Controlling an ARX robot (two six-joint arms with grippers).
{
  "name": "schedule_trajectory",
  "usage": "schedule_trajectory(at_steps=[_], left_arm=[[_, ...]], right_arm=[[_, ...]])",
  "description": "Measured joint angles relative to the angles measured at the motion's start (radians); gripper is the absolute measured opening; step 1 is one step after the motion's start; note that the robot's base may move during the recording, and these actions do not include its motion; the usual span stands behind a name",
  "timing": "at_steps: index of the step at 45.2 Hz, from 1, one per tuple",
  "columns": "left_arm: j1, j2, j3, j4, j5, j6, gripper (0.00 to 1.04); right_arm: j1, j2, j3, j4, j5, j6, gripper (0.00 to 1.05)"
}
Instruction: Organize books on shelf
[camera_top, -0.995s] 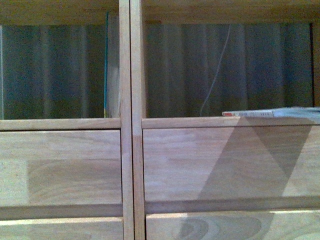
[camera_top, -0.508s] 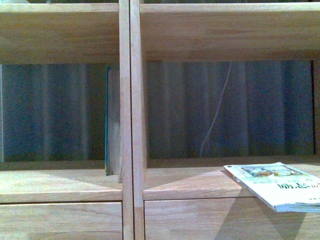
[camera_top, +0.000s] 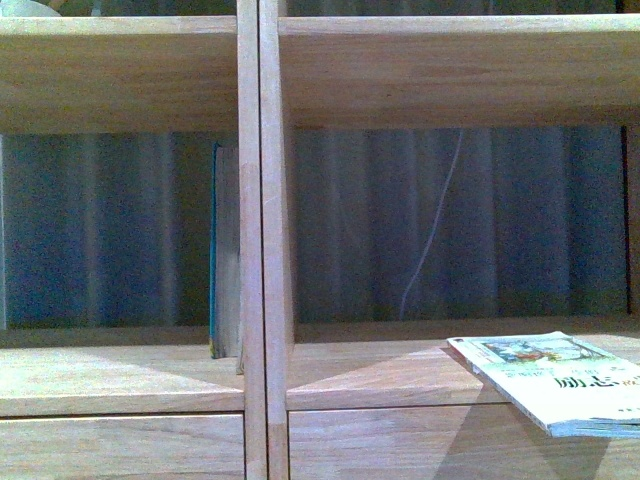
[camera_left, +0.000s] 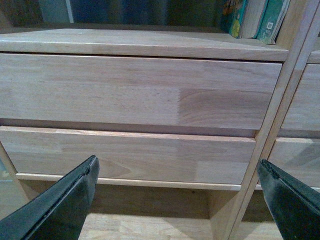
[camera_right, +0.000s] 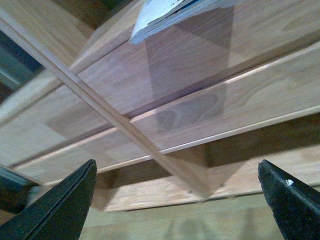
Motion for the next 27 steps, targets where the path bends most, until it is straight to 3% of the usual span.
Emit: schedule_trajectory(at_steps=[5, 10, 18, 27], left_arm=[[0.000, 0.000, 0.000, 0.000, 0.000, 0.000, 0.97], [0.000, 0.000, 0.000, 0.000, 0.000, 0.000, 0.97], [0.000, 0.000, 0.000, 0.000, 0.000, 0.000, 0.97], [0.000, 0.000, 0.000, 0.000, 0.000, 0.000, 0.97]], right_arm=[[-0.024, 0.212, 0.085, 0.098, -0.109, 0.235, 0.98], [-0.024, 0.421, 0.175, 0.200, -0.130, 0.430, 0.98], [0.003, 0.592, 0.277, 0.261, -0.089, 0.597, 0.98], [0.129, 0.732, 0.398, 0.335, 0.029, 0.709, 0.98]])
